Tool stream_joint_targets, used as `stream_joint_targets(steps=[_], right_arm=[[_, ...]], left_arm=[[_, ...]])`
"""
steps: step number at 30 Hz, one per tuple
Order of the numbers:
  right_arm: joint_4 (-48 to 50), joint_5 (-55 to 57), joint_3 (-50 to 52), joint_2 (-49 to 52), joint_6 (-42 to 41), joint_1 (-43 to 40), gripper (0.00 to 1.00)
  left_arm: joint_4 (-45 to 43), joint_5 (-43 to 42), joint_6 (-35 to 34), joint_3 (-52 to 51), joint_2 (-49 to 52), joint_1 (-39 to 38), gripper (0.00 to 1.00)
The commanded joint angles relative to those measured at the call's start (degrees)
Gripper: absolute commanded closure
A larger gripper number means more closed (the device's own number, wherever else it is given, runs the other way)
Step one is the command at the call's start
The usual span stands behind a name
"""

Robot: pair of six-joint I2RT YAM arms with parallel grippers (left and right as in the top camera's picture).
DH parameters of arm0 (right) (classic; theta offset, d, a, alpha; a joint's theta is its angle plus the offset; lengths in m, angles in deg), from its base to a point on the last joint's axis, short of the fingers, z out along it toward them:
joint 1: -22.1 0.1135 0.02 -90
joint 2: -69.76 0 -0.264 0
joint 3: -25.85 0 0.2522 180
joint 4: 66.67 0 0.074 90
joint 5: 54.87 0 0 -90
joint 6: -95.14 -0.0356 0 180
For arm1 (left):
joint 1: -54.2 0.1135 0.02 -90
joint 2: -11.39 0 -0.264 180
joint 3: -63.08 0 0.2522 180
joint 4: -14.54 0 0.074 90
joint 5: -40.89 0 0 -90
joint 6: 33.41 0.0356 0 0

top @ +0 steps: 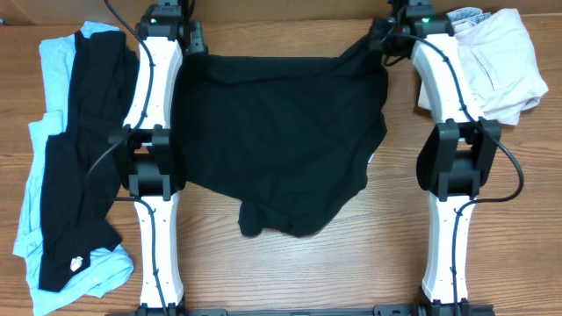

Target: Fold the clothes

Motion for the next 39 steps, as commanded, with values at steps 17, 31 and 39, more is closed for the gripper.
stream_joint_targets(steps=[17,31,39], right_arm=[[-25.3,-6.8,-9.1,-18.1,1.0,-1.8,0.16],[-39.0,-4.6,-6.1,-19.5,3.8,-1.6,0.16],[-38.9,-4.6,-6.1,-19.5,3.7,-1.5,0.16]], left_arm=[[19.4,-9.4,2.4,5.0,-23.7,-0.4,0.00],[16.3,-19.1,14.8,4.9,-4.9,-0.4,0.00],[9.2,-14.0,16.1,4.9,3.7,-2.5,0.00]])
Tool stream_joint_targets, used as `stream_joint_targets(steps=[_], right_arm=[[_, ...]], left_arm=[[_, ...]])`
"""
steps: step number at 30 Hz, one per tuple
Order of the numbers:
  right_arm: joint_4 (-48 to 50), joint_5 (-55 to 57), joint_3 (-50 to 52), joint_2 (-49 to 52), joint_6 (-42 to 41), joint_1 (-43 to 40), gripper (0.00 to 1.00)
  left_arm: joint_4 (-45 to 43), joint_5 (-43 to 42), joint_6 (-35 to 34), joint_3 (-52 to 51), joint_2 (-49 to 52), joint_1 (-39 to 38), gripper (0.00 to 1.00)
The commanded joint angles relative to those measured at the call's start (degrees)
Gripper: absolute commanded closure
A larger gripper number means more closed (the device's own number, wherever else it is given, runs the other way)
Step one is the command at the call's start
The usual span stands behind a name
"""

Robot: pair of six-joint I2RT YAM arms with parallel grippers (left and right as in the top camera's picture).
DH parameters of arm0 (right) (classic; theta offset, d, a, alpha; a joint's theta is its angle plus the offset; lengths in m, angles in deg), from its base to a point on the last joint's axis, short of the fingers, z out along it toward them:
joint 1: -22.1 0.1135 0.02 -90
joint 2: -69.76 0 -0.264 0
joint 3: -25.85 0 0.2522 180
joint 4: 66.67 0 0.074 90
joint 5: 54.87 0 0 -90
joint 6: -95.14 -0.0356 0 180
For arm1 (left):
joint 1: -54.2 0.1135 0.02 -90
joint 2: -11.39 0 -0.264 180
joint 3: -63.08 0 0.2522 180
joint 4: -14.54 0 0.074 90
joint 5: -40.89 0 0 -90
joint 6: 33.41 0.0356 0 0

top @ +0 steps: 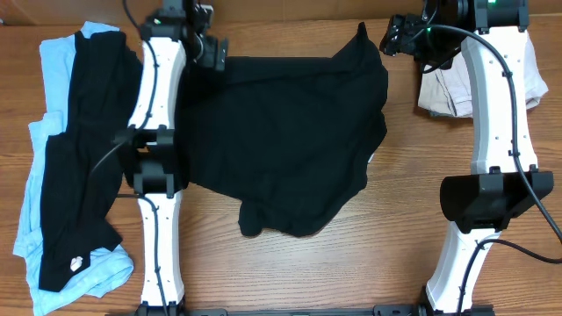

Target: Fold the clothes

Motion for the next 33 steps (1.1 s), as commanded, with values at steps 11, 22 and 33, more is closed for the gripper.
stream_joint_targets(steps=[11,22,33], right_arm=[[0.2,0.5,0.2,-0.2,0.5,0.0,0.16],[0.2,0.5,0.2,-0.2,0.5,0.0,0.16],[-0.3,0.5,0.2,-0.2,0.4,0.0,0.16]], left_arm=[[-1.0,8.3,-13.0,1.2,0.8,2.1,0.00],[-2.4,3.5,-13.6,1.1,1.2,4.5,0.11],[-5.7,3.5,-13.8,1.0,1.7,4.4,0.37]])
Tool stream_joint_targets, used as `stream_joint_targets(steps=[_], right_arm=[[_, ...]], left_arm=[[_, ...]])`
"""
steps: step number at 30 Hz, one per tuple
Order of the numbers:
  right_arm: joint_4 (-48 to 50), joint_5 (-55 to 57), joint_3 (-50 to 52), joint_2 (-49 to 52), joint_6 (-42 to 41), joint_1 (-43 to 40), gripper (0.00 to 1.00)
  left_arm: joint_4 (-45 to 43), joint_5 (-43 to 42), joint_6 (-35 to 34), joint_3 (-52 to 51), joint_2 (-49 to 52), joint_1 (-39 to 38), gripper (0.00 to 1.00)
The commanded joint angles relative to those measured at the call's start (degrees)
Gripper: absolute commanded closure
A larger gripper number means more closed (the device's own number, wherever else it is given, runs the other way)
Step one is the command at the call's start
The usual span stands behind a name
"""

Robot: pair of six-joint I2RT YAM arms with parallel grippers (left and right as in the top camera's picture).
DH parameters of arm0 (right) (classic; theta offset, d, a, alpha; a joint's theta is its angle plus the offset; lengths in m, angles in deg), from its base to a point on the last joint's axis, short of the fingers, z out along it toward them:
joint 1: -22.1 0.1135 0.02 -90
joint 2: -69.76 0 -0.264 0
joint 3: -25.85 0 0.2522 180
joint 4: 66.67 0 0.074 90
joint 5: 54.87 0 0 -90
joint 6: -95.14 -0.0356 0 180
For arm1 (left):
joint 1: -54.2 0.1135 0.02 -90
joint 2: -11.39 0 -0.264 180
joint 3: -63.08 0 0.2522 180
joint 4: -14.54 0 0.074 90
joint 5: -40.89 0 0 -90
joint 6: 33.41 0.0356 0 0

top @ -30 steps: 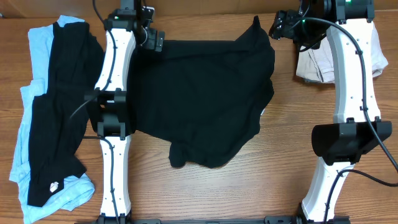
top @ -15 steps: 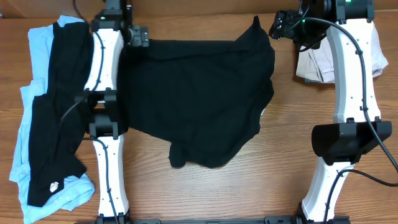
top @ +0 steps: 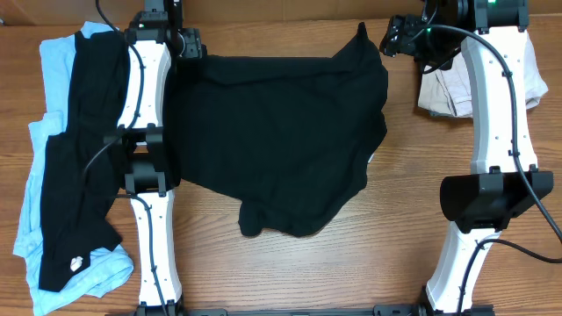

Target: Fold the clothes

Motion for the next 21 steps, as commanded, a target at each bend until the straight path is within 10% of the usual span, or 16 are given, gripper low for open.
stream_joint_targets(steps=[1,14,21], right_arm=[[0.1,0.5,0.2,-0.2,0.2,0.0,0.16],[-0.4,0.5,0.2,-0.2,0.3,0.0,0.16],[-0.3,0.5,0.2,-0.2,0.3,0.0,0.16]], left_arm=[[0.4,-0.5,-0.2,1.0,1.2,-0.2,0.39],[-3.7,-0.6,-0.3,1.0,4.2,-0.5,0.41],[-4.5,-0.6,-1.4,1.0,4.4,-0.5,0.65]])
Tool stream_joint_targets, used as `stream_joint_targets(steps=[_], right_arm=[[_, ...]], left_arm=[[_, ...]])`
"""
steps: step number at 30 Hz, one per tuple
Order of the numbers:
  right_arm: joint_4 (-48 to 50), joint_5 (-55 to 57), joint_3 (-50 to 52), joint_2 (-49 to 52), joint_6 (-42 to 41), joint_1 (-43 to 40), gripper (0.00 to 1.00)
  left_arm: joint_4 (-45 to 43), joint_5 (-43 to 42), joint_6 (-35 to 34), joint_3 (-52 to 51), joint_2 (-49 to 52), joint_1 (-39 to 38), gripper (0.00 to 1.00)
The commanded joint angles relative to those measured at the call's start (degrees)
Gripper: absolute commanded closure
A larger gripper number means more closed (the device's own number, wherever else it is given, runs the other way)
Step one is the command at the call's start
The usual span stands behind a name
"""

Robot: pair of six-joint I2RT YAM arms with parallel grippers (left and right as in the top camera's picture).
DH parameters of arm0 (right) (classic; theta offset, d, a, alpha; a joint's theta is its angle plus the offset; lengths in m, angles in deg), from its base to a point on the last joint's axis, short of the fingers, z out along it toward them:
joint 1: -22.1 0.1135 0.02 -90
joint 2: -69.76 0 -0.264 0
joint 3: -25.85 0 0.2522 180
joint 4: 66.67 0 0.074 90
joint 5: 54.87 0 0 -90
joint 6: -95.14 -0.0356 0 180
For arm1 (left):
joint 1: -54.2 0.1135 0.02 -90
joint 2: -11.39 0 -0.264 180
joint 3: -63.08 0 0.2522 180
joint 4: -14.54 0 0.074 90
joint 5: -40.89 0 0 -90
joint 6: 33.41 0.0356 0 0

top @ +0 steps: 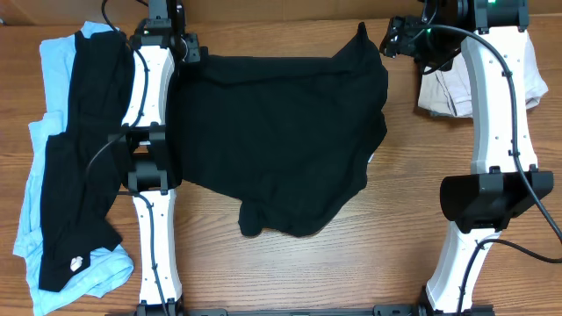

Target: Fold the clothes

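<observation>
A black garment (281,140) lies spread across the middle of the table, with a rumpled lobe hanging toward the front edge. My left gripper (188,49) sits at its far-left corner, dark against the cloth, so its jaws cannot be read. The far-right corner rises in a small peak (362,35). My right gripper (392,39) hovers just to the right of that peak, and I cannot tell whether it touches the cloth or how its jaws stand.
A light blue garment (39,140) with black clothes (83,167) on it lies along the left side. A white and beige pile (531,66) sits at the far right, partly under the right arm (496,105). The left arm (145,132) runs along the garment's left edge.
The left gripper has shifted very slightly at the garment's far-left corner. The garment and the right arm look unchanged.
First both arms were folded, grippers at the garment's two far corners, with the right corner drawn toward the right gripper. Then the right arm stood stretched out beside a peaked corner, and the left gripper was further right over the far edge. The left gripper later returned to the corner.
</observation>
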Motion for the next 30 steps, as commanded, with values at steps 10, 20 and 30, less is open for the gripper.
stream_joint_targets(steps=[10,20,30], right_arm=[[0.2,0.8,0.2,-0.2,0.2,0.0,0.16],[0.3,0.8,0.2,-0.2,0.3,0.0,0.16],[0.2,0.8,0.2,-0.2,0.2,0.0,0.16]], left_arm=[[-1.0,-7.5,-3.2,4.2,0.6,-0.4,0.96],[-5.6,-9.5,-6.6,13.3,0.6,-0.4,0.96],[-7.9,-9.5,-5.2,13.8,-0.3,-0.4,0.00]])
